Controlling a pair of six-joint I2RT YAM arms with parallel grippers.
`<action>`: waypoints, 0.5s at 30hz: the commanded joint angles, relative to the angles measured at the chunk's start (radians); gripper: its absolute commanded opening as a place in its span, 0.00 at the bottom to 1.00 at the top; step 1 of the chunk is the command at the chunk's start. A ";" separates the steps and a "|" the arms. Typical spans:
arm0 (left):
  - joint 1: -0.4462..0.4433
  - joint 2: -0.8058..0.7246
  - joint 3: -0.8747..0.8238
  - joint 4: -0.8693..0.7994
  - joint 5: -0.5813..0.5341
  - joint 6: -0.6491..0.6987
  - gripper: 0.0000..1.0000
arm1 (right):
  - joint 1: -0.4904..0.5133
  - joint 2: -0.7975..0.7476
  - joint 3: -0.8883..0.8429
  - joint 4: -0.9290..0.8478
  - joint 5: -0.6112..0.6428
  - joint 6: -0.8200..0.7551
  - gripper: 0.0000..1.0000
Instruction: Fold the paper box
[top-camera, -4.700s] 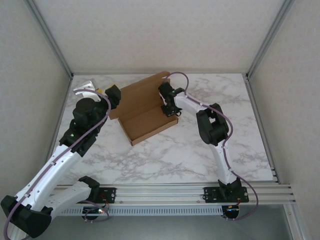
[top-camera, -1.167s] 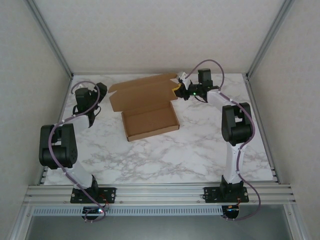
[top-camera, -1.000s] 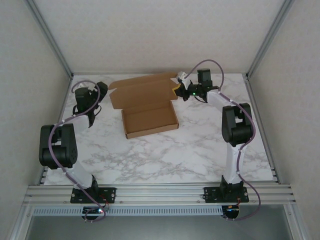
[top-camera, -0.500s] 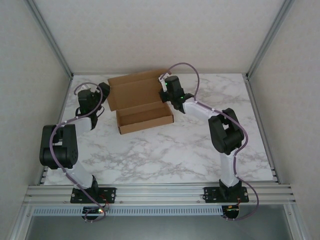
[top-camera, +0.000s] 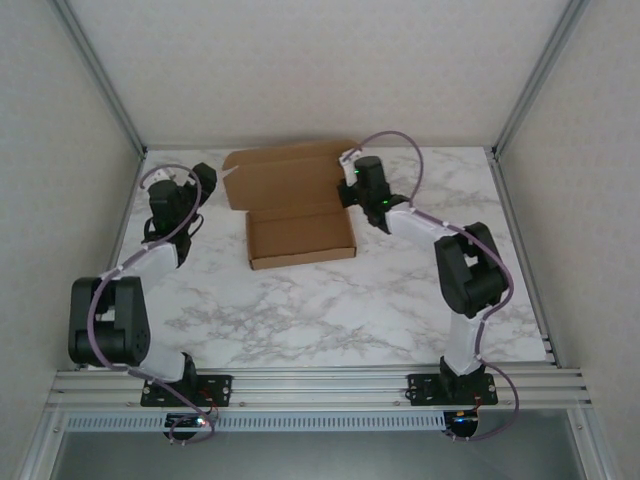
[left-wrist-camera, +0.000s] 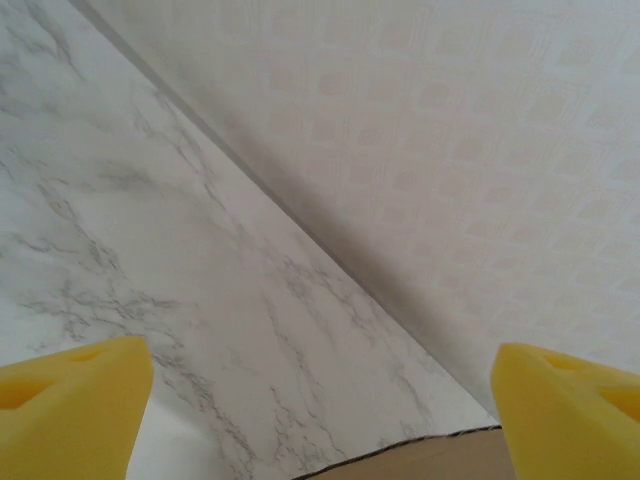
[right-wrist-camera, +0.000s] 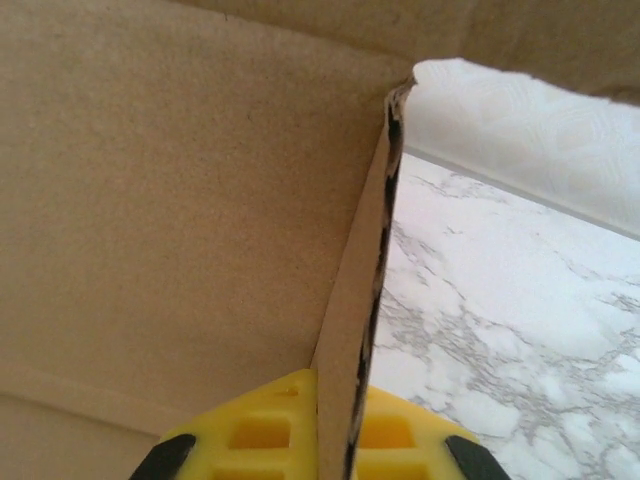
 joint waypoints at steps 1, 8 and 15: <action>0.006 -0.079 -0.028 -0.005 -0.029 0.175 0.86 | -0.074 -0.047 -0.064 0.022 -0.226 -0.137 0.00; -0.022 -0.098 -0.137 0.354 0.263 0.582 0.86 | -0.159 -0.020 -0.035 -0.056 -0.519 -0.272 0.00; 0.005 -0.033 0.001 -0.052 0.523 1.035 0.86 | -0.195 0.005 -0.069 0.060 -0.608 -0.170 0.00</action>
